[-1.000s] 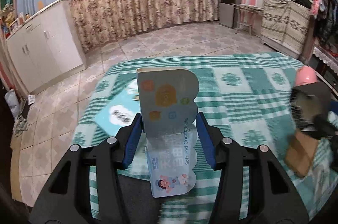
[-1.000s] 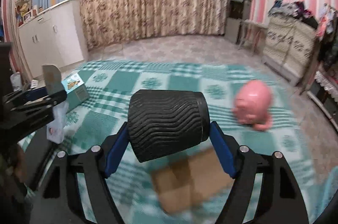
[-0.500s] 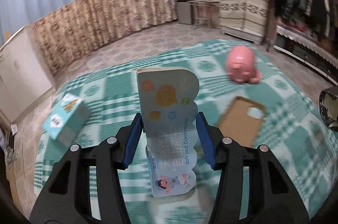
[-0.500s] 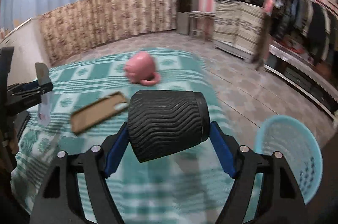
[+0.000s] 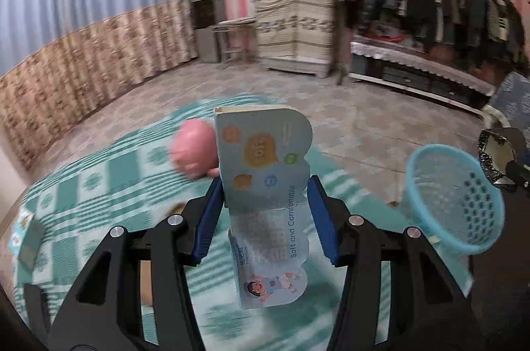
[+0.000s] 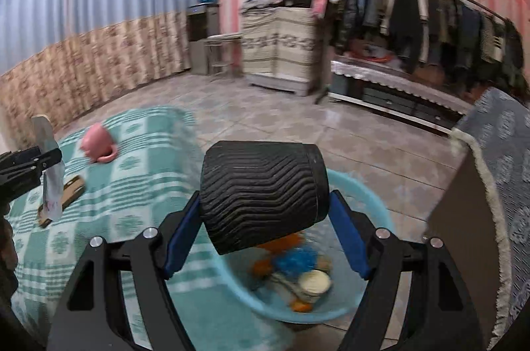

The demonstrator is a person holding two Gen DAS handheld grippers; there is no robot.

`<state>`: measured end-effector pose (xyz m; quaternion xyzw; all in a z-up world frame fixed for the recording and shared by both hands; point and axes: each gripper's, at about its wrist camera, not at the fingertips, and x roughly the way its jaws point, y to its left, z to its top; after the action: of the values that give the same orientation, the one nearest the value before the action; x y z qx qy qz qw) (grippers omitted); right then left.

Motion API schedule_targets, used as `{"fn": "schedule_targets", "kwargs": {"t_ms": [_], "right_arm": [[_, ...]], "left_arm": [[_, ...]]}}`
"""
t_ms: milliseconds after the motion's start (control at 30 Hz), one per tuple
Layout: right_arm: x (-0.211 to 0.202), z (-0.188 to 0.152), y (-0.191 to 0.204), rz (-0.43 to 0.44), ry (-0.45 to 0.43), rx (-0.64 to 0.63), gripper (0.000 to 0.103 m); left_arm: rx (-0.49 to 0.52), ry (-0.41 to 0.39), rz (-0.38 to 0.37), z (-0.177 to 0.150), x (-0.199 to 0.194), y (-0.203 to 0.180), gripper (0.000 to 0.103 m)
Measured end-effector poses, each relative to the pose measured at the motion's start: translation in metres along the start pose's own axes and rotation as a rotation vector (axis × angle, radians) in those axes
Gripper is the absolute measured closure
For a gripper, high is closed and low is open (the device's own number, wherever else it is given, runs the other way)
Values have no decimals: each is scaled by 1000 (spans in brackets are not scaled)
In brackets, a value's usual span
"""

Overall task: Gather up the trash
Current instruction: 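Carry the pad packet and black cylinder over the blue basket with both tools, then open the left tool to drop the pad packet while the right drops the cylinder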

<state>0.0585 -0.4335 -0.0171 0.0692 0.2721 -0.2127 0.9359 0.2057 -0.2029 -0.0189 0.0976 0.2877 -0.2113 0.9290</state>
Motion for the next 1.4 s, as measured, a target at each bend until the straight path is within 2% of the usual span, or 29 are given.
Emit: {"fn": "schedule_targets", "kwargs": {"t_ms": [133, 333, 700, 933, 1067, 1133, 1200, 1267, 1400], "right_arm": [[-2, -6, -36, -32, 0, 48, 28], [5, -14, -63, -67, 7, 85, 28], [17, -34, -106, -117, 32, 147, 28], [20, -36, -114, -130, 40, 151, 28], [21, -36, -118, -136, 44, 163, 28], [22, -37, -119, -140, 47, 166, 28], [24, -38, -118, -139, 50, 166, 28], [27, -37, -115, -135, 54, 163, 28], [35, -35, -106, -128, 66, 137, 28]], "left_arm": [[52, -6, -76, 3, 12, -58, 52], [99, -9, -175, 4, 25, -112, 52], [148, -10, -262, 24, 49, -180, 52], [209, -36, -294, 32, 58, -232, 52], [225, -5, -312, 34, 75, -244, 52], [224, 9, -314, 34, 80, -243, 47], [213, -2, -300, 34, 79, -237, 33], [193, -10, -284, 37, 78, -232, 23], [160, -28, -246, 43, 74, -208, 17]]}}
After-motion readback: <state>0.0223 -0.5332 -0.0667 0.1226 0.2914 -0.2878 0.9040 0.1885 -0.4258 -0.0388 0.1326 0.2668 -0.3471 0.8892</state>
